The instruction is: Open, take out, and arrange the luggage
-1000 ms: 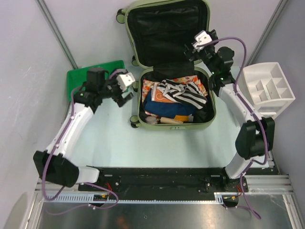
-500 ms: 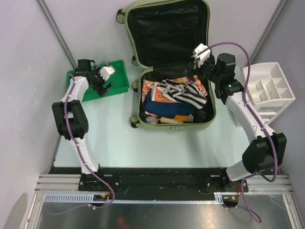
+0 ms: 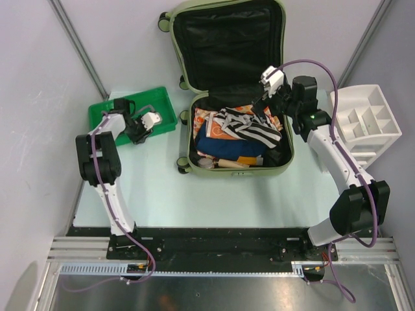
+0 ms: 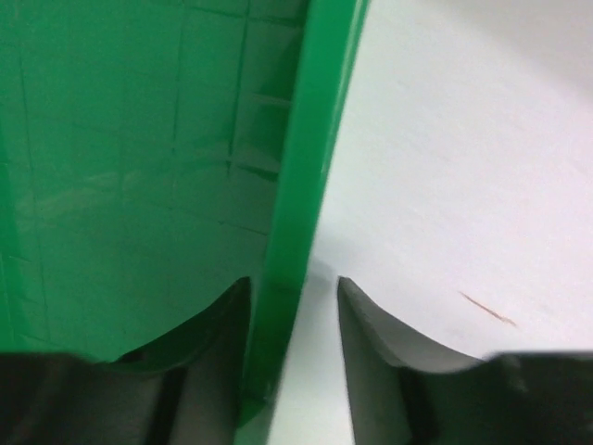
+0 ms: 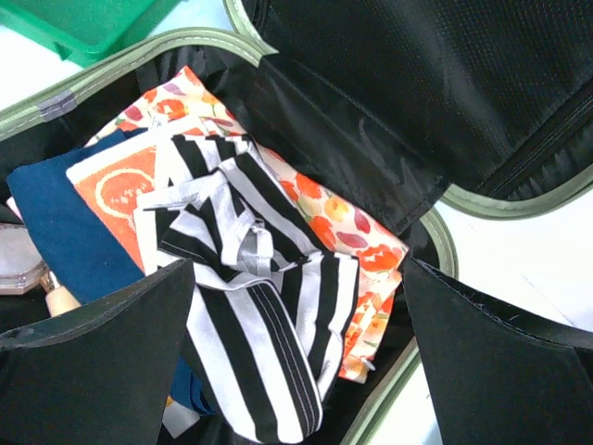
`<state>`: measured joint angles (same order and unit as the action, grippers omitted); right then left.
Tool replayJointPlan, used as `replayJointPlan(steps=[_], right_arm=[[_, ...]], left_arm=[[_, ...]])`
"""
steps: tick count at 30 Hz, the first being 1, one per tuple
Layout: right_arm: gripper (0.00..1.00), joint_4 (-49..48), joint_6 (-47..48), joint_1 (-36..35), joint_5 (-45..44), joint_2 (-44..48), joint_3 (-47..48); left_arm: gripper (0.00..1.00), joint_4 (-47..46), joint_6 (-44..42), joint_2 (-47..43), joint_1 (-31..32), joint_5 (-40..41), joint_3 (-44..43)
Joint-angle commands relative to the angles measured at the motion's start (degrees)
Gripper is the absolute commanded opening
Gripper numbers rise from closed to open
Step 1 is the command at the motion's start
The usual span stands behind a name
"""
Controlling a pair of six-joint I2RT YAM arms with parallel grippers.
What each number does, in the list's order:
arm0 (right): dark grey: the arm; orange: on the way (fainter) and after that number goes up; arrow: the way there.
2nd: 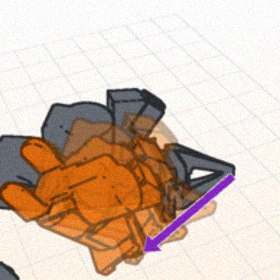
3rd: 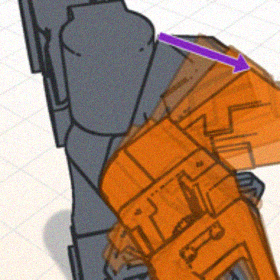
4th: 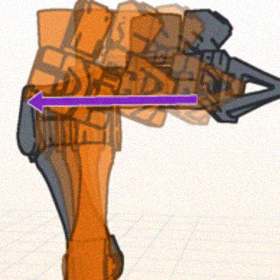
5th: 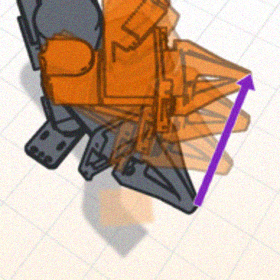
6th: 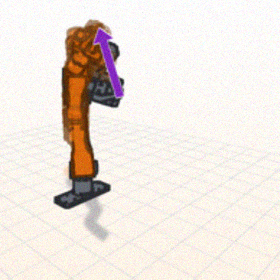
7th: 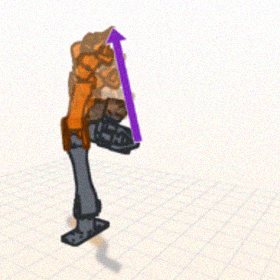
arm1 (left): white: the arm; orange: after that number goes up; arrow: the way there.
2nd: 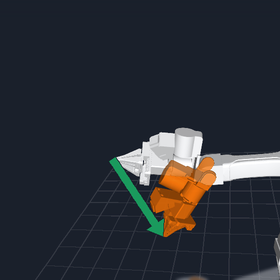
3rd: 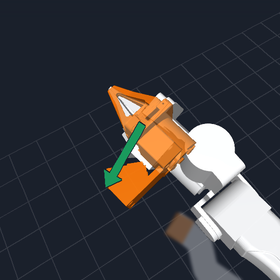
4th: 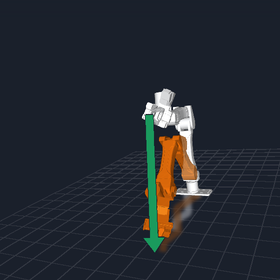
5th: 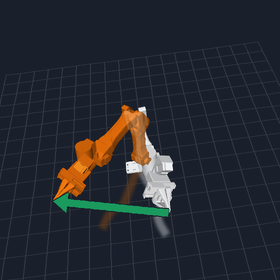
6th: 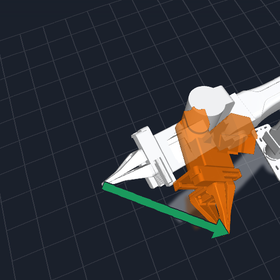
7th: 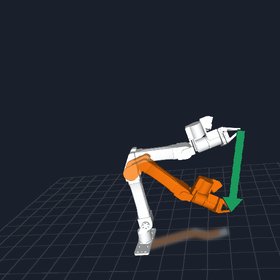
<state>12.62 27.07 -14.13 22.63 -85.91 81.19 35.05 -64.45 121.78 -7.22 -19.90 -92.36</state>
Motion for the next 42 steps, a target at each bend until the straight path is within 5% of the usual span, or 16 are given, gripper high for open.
replayJointPlan(steps=[1, 9, 16, 17, 21, 22, 24, 34, 42], right_arm=[[1.00, 1.88, 0.44, -0.11, -1.63, 1.88, 0.46], [1.00, 9.86, -1.75, 0.16, 0.65, 3.64, 0.38], [0.99, 17.25, 0.26, 0.77, 7.33, 2.06, 0.02], [0.99, 18.04, 0.87, 0.86, 7.60, 1.19, -0.06], [0.97, 17.70, 3.16, 0.86, 8.30, -1.27, -0.33], [0.97, 17.18, 3.25, 0.77, 8.30, -1.63, -0.33], [0.94, 15.42, 3.51, 0.07, 7.35, -2.77, -0.50], [0.51, 4.70, 2.47, -7.75, 3.12, -8.31, -2.44], [0.35, -2.68, -0.61, -11.88, 1.01, -14.28, -2.35]], left_arm=[[0.40, 5.03, -4.90, -9.60, -0.07, -3.21, 8.93], [0.24, 7.49, -14.80, -26.58, 1.42, -3.05, 30.46], [0.23, 9.33, -21.34, -33.97, 1.69, -0.75, 40.14], [0.26, 9.42, -21.34, -34.50, 1.77, -0.14, 41.11], [0.71, 9.51, -16.08, -37.91, 1.42, 0.57, 40.60], [0.89, 10.04, -14.76, -39.06, 1.34, 0.13, 39.28], [1.00, 10.39, -12.38, -42.04, 0.63, -2.06, 38.13], [1.00, 11.01, 13.45, -48.83, 0.98, -15.77, 23.73], [1.00, 11.01, 24.19, -51.02, 2.39, -21.23, 23.71]])
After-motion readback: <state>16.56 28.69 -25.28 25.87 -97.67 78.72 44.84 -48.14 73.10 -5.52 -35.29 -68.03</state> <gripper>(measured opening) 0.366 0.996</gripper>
